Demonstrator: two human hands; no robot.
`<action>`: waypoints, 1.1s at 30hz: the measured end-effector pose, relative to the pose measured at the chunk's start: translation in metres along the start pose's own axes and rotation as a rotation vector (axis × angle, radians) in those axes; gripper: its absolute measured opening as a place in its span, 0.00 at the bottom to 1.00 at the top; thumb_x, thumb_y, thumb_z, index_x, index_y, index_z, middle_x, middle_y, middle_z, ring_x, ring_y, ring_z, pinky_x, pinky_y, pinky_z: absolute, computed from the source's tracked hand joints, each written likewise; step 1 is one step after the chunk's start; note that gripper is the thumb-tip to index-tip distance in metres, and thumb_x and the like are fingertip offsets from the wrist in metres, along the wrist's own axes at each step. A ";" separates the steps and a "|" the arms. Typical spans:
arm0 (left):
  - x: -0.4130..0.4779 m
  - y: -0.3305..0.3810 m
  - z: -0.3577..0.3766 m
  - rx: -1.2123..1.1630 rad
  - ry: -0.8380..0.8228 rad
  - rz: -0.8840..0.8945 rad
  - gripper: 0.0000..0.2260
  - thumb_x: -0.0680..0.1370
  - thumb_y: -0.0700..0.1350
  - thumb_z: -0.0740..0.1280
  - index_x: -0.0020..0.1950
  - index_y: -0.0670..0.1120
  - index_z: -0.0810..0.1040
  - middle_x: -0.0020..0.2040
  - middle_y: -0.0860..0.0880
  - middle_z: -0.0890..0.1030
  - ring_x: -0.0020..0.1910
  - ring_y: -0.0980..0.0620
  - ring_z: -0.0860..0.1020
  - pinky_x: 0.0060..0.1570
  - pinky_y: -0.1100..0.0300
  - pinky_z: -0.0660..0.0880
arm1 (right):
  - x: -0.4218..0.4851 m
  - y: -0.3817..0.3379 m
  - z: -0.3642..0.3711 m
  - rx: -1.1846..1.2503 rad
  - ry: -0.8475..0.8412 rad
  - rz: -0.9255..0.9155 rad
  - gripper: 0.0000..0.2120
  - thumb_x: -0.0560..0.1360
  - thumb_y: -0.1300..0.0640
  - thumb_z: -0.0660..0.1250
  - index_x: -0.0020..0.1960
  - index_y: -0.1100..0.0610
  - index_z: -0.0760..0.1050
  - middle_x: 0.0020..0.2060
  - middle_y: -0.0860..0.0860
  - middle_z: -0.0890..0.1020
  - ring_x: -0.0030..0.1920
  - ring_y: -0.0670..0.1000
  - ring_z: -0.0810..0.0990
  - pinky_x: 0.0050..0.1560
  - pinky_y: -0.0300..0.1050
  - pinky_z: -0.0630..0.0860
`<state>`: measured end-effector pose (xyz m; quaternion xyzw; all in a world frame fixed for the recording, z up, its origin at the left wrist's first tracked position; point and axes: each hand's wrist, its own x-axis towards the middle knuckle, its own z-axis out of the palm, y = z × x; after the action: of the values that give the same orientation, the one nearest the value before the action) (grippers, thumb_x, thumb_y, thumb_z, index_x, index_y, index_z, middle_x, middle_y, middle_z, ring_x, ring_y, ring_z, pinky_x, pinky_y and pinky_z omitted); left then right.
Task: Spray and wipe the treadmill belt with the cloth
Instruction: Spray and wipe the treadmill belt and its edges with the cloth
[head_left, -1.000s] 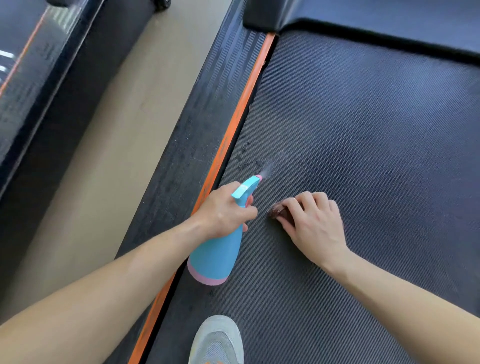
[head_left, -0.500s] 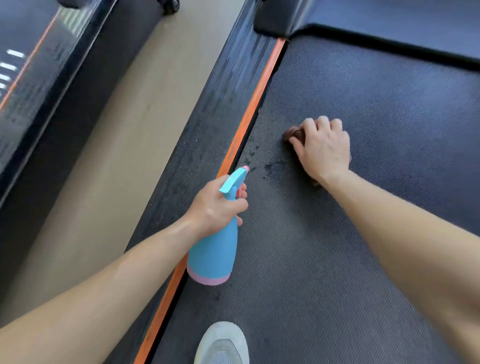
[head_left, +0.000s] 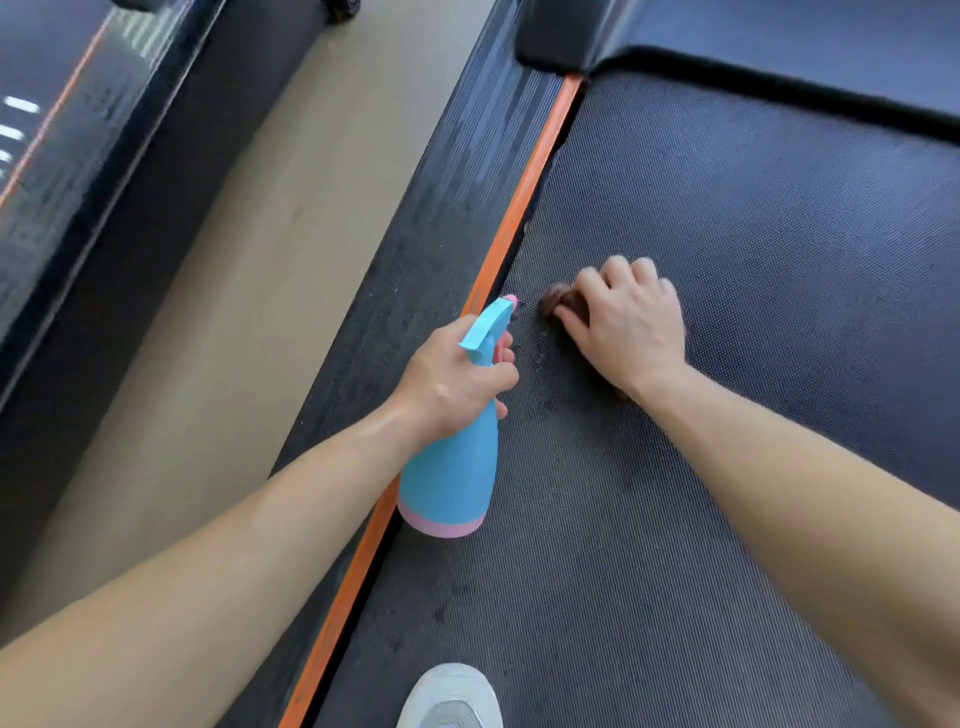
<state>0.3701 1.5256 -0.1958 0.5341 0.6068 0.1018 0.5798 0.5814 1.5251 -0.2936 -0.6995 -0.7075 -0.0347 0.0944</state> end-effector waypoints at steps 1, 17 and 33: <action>0.000 0.000 -0.001 0.017 -0.004 -0.004 0.20 0.71 0.43 0.70 0.63 0.54 0.79 0.48 0.53 0.82 0.34 0.48 0.84 0.44 0.55 0.84 | 0.003 -0.002 0.001 -0.012 -0.011 0.056 0.18 0.77 0.40 0.65 0.50 0.56 0.74 0.48 0.58 0.77 0.49 0.63 0.75 0.42 0.56 0.72; -0.003 -0.013 -0.015 0.076 -0.011 -0.025 0.20 0.73 0.45 0.69 0.66 0.54 0.78 0.51 0.52 0.83 0.37 0.45 0.87 0.52 0.48 0.84 | -0.006 -0.008 0.003 -0.043 0.039 0.076 0.18 0.78 0.41 0.66 0.51 0.57 0.74 0.47 0.58 0.76 0.48 0.62 0.74 0.40 0.55 0.71; -0.005 -0.011 -0.008 0.051 -0.005 -0.047 0.24 0.70 0.46 0.69 0.67 0.53 0.78 0.51 0.52 0.84 0.36 0.47 0.86 0.53 0.46 0.85 | -0.025 -0.024 0.002 -0.025 0.040 0.055 0.17 0.77 0.41 0.67 0.50 0.56 0.74 0.46 0.58 0.76 0.47 0.62 0.74 0.39 0.54 0.70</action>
<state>0.3566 1.5214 -0.1983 0.5346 0.6200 0.0711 0.5698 0.5570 1.5003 -0.2976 -0.7191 -0.6854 -0.0551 0.1005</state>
